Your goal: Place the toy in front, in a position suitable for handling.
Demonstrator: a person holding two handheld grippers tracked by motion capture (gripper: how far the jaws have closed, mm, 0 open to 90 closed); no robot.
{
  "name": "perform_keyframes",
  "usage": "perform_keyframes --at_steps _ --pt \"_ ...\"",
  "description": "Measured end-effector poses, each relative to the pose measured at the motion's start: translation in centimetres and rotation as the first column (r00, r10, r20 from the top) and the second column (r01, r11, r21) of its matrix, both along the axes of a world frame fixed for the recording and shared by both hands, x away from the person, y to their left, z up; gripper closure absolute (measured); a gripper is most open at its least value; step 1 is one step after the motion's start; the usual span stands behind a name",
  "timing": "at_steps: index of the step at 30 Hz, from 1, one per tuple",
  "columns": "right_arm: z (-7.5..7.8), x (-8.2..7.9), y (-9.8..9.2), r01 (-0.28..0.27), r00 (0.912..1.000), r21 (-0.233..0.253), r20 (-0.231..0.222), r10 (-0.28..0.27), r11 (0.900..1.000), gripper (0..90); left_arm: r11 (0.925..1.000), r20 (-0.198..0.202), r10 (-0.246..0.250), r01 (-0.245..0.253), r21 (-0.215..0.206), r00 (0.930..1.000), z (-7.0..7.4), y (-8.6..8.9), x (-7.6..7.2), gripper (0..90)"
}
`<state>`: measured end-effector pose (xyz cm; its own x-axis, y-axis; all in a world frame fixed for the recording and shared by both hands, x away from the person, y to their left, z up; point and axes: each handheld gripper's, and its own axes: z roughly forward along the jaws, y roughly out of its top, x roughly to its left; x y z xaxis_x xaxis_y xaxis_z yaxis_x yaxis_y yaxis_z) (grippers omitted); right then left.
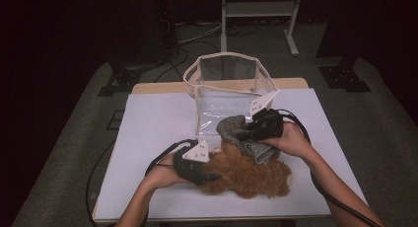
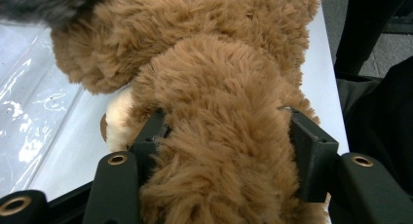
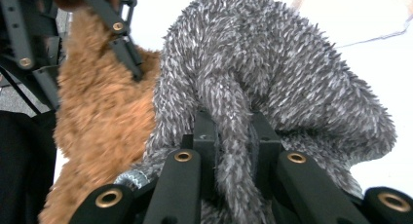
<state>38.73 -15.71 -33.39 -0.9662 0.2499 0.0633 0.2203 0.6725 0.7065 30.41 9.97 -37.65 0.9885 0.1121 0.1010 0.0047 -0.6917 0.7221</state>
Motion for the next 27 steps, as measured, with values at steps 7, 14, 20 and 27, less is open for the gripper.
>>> perform_keyframes --at_steps 7,14,20,27 --pt "-0.3 -1.2 -1.3 -0.004 0.9997 0.024 -0.023 0.004 1.000 77.2 0.9998 -0.012 0.009 -0.009 -0.020 0.9999 -0.1 0.3 0.2 42.4" --pt "0.5 -4.0 -5.0 0.022 0.9995 0.041 -0.022 -0.021 0.999 77.2 0.9995 -0.016 0.024 -0.024 -0.022 0.9996 0.0 -0.1 0.6 42.4" --pt "3.3 -4.5 -3.5 -0.020 0.9995 0.054 0.024 0.019 0.998 77.2 0.9995 -0.017 0.028 -0.028 -0.011 0.9995 0.0 -0.8 0.8 42.7" --pt "4.0 -3.3 2.1 -0.083 0.9962 -0.007 0.025 0.083 0.997 77.3 0.9998 0.003 0.019 -0.019 -0.011 0.9998 -0.1 -1.2 0.6 42.6"
